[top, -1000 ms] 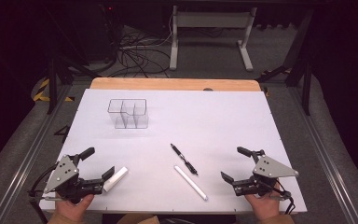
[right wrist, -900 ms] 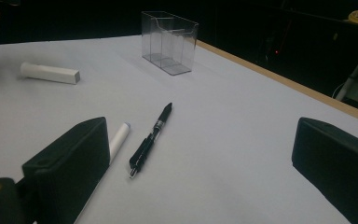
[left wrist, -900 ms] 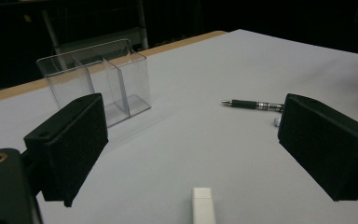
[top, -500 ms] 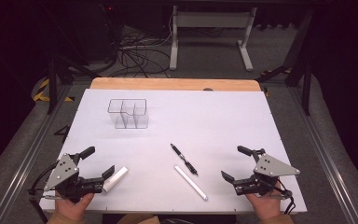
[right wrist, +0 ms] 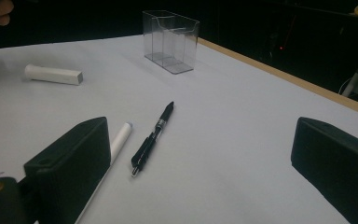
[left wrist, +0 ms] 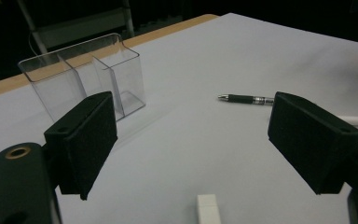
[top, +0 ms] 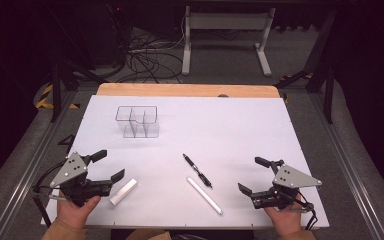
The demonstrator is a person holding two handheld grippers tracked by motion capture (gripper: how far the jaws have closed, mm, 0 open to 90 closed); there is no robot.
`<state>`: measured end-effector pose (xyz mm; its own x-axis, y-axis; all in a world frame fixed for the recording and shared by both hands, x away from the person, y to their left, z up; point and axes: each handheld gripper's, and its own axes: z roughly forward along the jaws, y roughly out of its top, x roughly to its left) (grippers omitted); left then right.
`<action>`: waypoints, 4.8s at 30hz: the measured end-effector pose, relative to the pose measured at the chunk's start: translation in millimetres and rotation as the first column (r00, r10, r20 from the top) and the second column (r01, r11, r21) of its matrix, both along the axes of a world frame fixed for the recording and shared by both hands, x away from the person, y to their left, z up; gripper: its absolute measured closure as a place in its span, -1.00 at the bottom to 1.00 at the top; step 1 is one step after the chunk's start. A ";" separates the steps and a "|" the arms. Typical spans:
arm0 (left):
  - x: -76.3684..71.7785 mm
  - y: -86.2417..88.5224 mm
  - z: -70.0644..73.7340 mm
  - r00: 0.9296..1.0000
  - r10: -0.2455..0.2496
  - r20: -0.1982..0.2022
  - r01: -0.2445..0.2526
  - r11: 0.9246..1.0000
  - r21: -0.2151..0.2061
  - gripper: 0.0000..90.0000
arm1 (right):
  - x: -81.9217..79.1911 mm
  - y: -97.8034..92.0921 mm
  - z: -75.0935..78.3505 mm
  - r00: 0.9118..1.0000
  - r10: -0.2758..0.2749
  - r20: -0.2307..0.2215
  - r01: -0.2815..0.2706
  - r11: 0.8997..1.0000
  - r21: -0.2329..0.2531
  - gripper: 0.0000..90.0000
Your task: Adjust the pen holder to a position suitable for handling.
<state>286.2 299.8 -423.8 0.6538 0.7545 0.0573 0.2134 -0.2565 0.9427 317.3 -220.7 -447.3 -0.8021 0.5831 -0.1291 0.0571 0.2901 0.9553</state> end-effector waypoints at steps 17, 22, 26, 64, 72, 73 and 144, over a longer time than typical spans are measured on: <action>39.0 -0.3 18.9 0.998 -0.053 -0.030 0.054 0.998 0.017 -0.57 | 0.6 -4.3 -9.8 0.999 -0.011 -0.037 0.010 1.000 -0.015 -0.89; 47.5 -2.2 22.3 0.998 -0.058 -0.026 0.059 0.998 0.037 -0.58 | -2.9 -6.0 -12.5 0.999 -0.022 -0.045 0.021 1.000 -0.021 -0.89; 52.6 -3.7 24.6 0.997 -0.061 -0.037 0.062 0.997 0.037 -0.58 | -4.5 -7.6 -13.5 0.998 -0.026 -0.052 0.025 1.000 -0.018 -0.89; 127.2 0.6 52.2 0.988 -0.042 -0.148 0.071 0.978 0.196 -0.27 | -8.3 -4.6 -18.6 0.997 0.010 -0.076 -0.011 1.000 -0.009 -0.89; 150.4 -2.7 52.7 0.978 -0.051 -0.204 0.093 0.975 0.202 -0.27 | -8.1 -4.9 -18.8 0.997 0.012 -0.077 -0.013 1.000 -0.007 -0.89; 150.4 -2.7 52.7 0.978 -0.051 -0.204 0.093 0.975 0.202 -0.27 | -8.1 -4.9 -18.8 0.997 0.012 -0.077 -0.013 1.000 -0.007 -0.89; 214.8 -26.9 7.6 0.912 0.071 -0.404 0.168 0.834 0.526 0.15 | -4.8 -7.5 -23.0 0.994 0.032 -0.107 -0.032 0.999 0.008 -0.89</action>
<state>501.0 272.9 -416.2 0.7446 0.6439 0.1757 0.5040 -0.7150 0.4845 312.5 -228.2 -470.3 -0.8294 0.5574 -0.0379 0.1502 0.2878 0.9458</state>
